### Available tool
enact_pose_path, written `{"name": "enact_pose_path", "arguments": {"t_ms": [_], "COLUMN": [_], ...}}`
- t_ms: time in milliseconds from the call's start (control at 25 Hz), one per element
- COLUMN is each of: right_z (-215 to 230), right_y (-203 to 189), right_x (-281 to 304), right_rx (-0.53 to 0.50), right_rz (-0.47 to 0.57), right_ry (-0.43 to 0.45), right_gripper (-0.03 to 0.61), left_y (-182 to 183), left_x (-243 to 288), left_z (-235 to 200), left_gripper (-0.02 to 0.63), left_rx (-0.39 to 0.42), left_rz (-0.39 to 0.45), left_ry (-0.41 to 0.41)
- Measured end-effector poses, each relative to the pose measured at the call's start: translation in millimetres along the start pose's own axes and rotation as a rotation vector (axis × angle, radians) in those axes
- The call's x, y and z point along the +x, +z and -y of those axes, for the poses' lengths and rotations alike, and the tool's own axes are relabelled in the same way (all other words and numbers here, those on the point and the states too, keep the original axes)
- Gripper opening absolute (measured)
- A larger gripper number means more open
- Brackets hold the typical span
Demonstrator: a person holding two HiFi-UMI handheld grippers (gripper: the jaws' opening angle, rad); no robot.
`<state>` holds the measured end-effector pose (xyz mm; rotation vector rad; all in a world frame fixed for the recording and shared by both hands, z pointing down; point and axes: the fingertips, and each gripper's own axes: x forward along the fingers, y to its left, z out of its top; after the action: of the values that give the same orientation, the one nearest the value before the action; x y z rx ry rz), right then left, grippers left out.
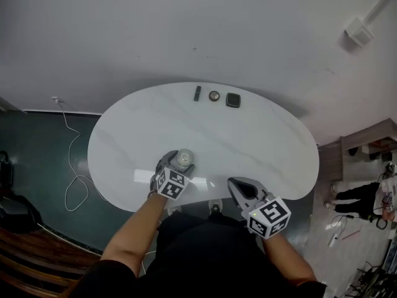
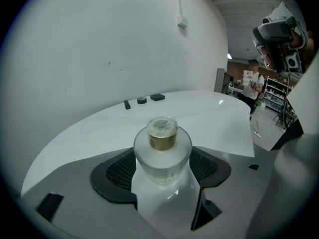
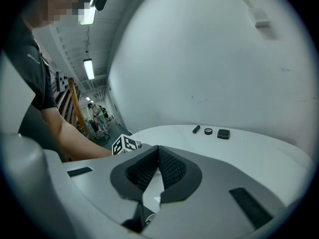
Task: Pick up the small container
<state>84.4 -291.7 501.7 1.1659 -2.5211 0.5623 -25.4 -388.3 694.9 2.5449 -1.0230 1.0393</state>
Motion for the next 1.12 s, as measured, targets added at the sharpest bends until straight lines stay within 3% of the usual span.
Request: {"name": "enact_pose_path", "arguments": {"t_ms": [680,1120], "right_z": [21.6,19.4], "right_y": [-9.4,-1.2], "right_x": [-22.6,-15.4], "right_rx": [0.031,0.038], "right_rz": [-0.001,0.036], "right_ry": [-0.098,-0.076], "right_gripper": [-0.003,-0.003], "left_y": [11.4,9.1], "left_x": [28.6,3.2], "left_z": [-1.8,-2.3], "left_gripper": [0.347,0.347], "left_rx": [0.023,-0.002], "left_rz": [0.009,-0.041], "left_ry": [-0.032,-0.069]}}
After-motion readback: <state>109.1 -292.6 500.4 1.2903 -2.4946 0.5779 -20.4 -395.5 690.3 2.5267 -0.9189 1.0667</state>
